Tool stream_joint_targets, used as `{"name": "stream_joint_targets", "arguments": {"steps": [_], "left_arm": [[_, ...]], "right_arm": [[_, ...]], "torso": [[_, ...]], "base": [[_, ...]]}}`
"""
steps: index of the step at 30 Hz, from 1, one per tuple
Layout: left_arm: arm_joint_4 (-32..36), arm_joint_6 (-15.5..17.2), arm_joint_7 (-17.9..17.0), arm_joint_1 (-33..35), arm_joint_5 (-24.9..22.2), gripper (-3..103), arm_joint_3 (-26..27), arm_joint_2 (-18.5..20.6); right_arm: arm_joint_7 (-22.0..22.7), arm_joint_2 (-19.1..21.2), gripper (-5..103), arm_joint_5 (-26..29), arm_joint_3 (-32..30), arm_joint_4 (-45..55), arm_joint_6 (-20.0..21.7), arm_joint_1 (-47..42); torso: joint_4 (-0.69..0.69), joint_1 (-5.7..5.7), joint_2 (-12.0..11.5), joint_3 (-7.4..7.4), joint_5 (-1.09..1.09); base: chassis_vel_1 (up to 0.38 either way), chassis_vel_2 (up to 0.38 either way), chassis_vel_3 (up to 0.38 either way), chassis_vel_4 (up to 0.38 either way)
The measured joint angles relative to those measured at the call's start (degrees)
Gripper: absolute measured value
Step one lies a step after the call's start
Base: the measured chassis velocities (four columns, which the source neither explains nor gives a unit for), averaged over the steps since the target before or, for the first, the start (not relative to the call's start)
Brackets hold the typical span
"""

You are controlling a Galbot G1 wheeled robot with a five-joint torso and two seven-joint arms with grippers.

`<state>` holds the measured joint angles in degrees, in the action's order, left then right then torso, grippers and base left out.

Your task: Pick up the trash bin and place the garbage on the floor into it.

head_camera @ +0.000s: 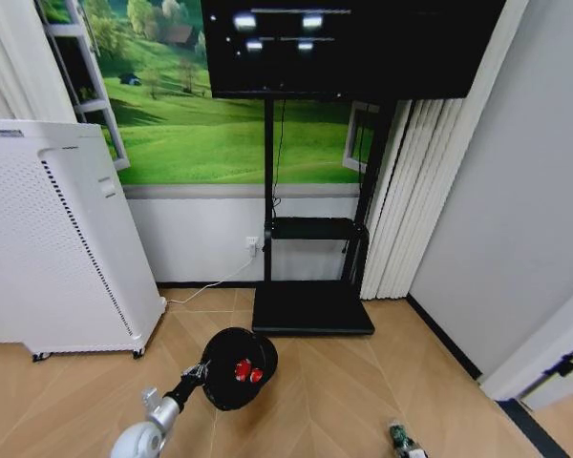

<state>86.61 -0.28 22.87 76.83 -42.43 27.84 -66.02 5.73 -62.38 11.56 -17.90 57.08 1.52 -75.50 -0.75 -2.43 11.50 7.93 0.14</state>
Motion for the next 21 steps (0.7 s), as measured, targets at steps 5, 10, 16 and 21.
{"name": "stream_joint_targets", "arguments": {"steps": [5, 10, 16, 21], "left_arm": [[-0.76, 0.10, -0.59, -0.22, 0.34, 3, -0.20, -0.03], [-2.58, 0.89, -1.48, -1.44, 1.80, 3, -1.07, 0.03], [-4.84, 1.11, -2.84, -3.35, 3.79, 3, -2.32, 0.46], [-5.82, 4.52, -5.53, -4.52, 5.15, 3, -4.29, 1.59]], "right_arm": [[-1.45, 3.22, 23, 4.44, -3.77, 20.17, -3.13, -5.57], [-1.23, 5.50, 22, 4.82, -6.10, 42.24, -4.07, -11.22], [-3.31, 6.09, 22, 1.40, -5.01, 56.11, -7.14, -15.93], [-5.53, 5.78, 22, -0.82, -1.91, 63.38, -8.17, -17.60]], "torso": [[0.06, 0.00, 0.00, -0.01, -0.16], [0.06, 0.00, 0.00, -0.02, -0.16], [0.04, 0.00, 0.01, -0.02, -0.14], [0.03, 0.00, 0.02, -0.03, -0.15]], "base": [[0.000, 0.000, 0.000, 0.000], [0.000, 0.000, 0.000, 0.000], [0.000, 0.000, 0.000, 0.000], [0.000, 0.000, 0.000, 0.000]]}}
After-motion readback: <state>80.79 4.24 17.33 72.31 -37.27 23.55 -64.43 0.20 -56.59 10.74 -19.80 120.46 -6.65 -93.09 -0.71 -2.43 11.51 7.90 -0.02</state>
